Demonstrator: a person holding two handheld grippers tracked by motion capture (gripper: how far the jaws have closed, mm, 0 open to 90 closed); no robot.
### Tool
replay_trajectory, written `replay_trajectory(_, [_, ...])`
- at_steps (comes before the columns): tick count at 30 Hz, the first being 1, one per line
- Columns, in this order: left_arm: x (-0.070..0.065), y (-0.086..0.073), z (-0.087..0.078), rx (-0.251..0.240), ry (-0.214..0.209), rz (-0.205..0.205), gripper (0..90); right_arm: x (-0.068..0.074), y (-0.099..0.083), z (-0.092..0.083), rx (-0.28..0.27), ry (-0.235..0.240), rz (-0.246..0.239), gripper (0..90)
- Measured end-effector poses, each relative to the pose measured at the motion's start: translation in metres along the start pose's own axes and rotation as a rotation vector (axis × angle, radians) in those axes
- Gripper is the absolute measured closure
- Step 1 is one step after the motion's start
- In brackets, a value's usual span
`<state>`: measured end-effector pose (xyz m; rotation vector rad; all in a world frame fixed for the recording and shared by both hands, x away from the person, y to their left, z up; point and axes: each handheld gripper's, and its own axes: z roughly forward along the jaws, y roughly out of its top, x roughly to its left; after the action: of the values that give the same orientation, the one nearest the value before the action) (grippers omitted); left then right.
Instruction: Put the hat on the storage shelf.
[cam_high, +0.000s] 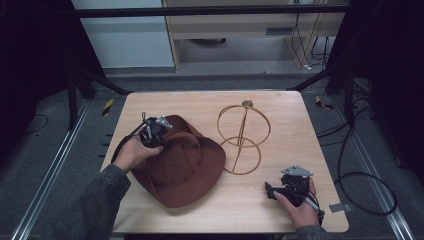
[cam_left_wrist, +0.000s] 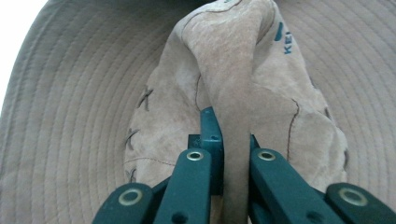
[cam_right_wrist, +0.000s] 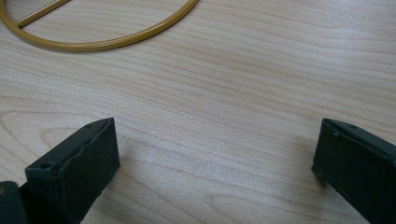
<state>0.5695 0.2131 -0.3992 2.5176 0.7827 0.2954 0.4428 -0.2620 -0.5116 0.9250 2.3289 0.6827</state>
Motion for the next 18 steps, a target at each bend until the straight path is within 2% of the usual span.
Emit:
replay_trajectory(2, [-0.002,-0.005,-0.009,-0.035,0.007,-0.009,88.6,0.0,0.0,0.0,0.0,0.0,0.0,0.5])
replay_trajectory(4, [-0.002,-0.006,-0.012,-0.045,0.012,-0.011,88.6,0.0,0.0,0.0,0.0,0.0,0.0,0.5])
replay_trajectory(6, [-0.001,-0.008,-0.024,-0.084,0.029,-0.027,88.6,0.0,0.0,0.0,0.0,0.0,0.0,0.5])
replay_trajectory(7, [-0.001,-0.008,-0.024,-0.084,0.029,-0.027,88.6,0.0,0.0,0.0,0.0,0.0,0.0,0.5])
replay_trajectory(9, [-0.001,-0.011,-0.037,-0.111,0.036,-0.027,88.6,0.0,0.0,0.0,0.0,0.0,0.0,0.5])
replay_trajectory(18, [-0.012,-0.021,-0.063,-0.154,0.044,-0.011,88.7,0.0,0.0,0.0,0.0,0.0,0.0,0.5])
